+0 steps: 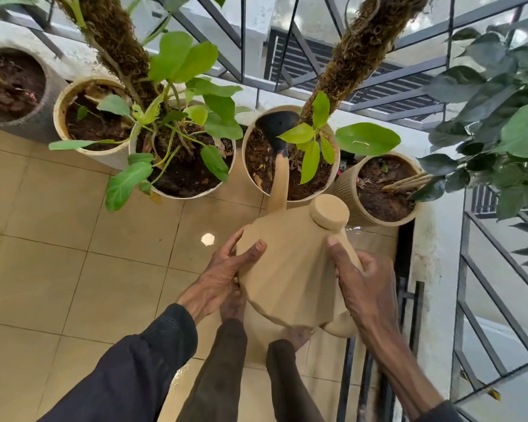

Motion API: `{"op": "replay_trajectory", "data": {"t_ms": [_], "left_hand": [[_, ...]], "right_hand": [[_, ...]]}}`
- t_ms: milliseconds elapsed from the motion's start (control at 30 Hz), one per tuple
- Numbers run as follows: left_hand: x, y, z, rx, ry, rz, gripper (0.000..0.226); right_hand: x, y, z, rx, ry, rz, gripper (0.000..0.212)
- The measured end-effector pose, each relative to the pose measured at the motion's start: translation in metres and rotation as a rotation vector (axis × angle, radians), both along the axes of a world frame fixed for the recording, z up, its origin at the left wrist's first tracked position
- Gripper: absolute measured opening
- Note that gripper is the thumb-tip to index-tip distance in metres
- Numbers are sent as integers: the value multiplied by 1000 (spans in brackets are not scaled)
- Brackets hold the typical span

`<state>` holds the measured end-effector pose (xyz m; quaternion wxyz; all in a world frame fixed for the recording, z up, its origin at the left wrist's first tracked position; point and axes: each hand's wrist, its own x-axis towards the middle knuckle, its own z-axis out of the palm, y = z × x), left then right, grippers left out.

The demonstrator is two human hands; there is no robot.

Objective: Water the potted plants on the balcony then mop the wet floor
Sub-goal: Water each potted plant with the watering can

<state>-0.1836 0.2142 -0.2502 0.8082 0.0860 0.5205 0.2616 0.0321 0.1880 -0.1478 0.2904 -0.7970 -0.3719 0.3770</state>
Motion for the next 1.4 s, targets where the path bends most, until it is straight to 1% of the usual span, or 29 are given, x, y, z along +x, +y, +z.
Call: {"op": "replay_trajectory", "data": {"t_ms": [67,167,200,267,400,433,533,567,600,667,733,800,867,900,1000,1033,1133,1200,1400], "left_hand": [[-2,0,1,3,-9,-7,81],[-1,0,6,5,-13,-3,68],[0,0,7,10,-17,-4,70],[2,0,9,19,-19,-9,82],[9,-4,7,23,-9,-1,99],[10,-5,7,26,0,6,99],[15,-9,10,34,10,30,84],[17,-10,11,35,5,41,84],[18,-10,12,39,-1,48,90],[20,-9,14,57,2,52,108],[21,-8,14,63,20,65,117],[21,-8,13,61,38,74,118],[21,-8,11,56,73,63,118],[22,-9,9,52,91,50,114],[21,-8,9,46,104,28,88],[21,-8,9,47,108,19,87],[16,-7,9,46,115,4,100],[11,-6,9,45,110,-12,106],[-5,-1,10,24,126,-51,94]], "right_hand": [[-1,-3,0,7,6,4,65],[-1,-4,-1,4,6,2,65],[-1,-5,-1,5,4,-2,62],[2,-4,-1,-2,0,-6,59],[10,-5,-2,1,3,17,59],[12,-6,-2,9,-1,23,62],[17,-7,-2,23,2,34,68],[19,-7,-2,21,3,40,70],[20,-7,-2,18,5,43,73],[22,-6,-2,15,12,46,78],[23,-5,-2,17,24,48,68],[24,-4,-2,21,26,57,62],[24,-3,-2,26,34,59,64],[24,-3,-3,32,36,55,64],[25,-3,-6,36,49,49,68],[24,-4,-7,35,53,48,72],[20,-5,-10,19,66,37,85],[16,-6,-11,13,80,23,85],[0,-14,-11,7,106,-12,90]]}}
